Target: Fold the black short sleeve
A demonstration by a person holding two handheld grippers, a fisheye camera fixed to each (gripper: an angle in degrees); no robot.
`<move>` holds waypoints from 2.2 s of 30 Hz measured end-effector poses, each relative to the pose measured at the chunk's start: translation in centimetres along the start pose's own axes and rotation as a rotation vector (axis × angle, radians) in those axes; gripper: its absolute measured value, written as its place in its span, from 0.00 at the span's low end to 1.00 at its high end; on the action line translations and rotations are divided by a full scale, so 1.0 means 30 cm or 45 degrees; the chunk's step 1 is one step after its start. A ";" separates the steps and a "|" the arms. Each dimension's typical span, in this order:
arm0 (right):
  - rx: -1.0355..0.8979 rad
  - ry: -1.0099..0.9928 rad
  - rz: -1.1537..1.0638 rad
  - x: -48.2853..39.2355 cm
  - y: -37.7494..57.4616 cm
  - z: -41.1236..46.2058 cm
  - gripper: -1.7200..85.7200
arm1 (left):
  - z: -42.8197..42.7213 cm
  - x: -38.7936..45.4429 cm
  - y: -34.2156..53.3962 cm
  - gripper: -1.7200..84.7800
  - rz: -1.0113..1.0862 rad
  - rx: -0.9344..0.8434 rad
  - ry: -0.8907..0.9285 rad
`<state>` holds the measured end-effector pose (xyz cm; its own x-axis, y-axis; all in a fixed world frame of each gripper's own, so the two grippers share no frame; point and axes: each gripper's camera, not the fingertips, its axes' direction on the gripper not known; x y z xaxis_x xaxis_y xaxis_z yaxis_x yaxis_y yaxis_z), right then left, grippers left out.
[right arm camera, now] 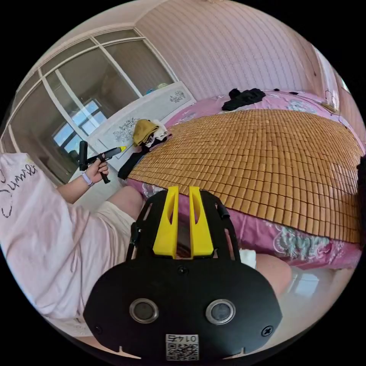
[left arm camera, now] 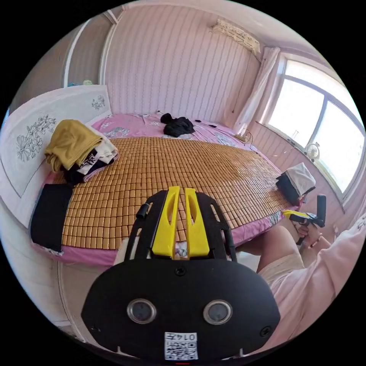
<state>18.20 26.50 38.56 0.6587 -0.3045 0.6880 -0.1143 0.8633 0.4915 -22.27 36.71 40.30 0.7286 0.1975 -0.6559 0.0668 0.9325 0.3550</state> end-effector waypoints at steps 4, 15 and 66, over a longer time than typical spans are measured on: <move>-0.264 -0.097 -0.343 -0.175 -0.130 0.299 0.10 | -0.223 -0.328 0.181 0.07 -0.293 0.147 -0.162; -0.635 -0.191 -0.788 -0.544 -0.459 1.305 0.14 | -0.486 -1.047 0.489 0.08 -0.872 0.300 -0.431; -0.805 -0.224 -0.802 -0.170 0.173 1.921 0.12 | -0.625 -1.069 0.353 0.05 -0.599 -0.265 -0.161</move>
<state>-28.62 9.34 68.36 0.3325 -0.8068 0.4884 0.6917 0.5606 0.4552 -57.71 45.92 52.62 0.7298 -0.2827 -0.6225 0.2787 0.9544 -0.1067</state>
